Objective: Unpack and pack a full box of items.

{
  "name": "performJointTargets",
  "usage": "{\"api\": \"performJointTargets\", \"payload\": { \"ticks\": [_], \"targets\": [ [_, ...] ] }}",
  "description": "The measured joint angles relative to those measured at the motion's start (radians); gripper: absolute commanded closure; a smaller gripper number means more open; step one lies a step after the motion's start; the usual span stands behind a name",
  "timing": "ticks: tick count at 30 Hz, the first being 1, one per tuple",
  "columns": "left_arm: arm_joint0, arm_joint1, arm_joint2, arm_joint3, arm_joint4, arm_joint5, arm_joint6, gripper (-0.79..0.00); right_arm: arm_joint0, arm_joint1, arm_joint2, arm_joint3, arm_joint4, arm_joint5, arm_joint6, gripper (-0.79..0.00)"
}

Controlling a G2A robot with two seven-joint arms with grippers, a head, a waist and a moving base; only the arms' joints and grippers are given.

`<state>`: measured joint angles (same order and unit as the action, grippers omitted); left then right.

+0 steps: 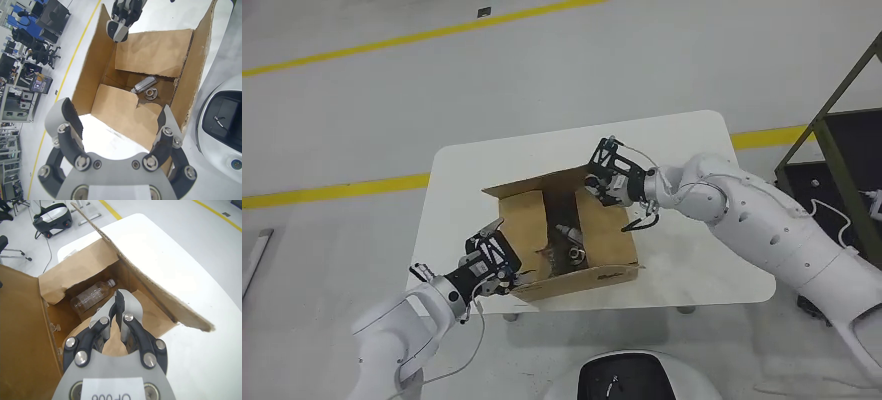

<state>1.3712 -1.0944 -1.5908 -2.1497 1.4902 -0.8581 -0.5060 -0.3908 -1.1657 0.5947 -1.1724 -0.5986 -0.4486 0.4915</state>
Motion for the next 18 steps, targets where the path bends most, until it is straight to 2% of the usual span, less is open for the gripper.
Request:
{"api": "performJointTargets", "payload": {
  "ticks": [18],
  "targets": [
    [0.005,0.017,0.003,0.016,0.007,0.014,0.019,-0.785,0.082,-0.134,-0.037,0.317,0.036,0.111,-0.166,0.0]
  ]
}}
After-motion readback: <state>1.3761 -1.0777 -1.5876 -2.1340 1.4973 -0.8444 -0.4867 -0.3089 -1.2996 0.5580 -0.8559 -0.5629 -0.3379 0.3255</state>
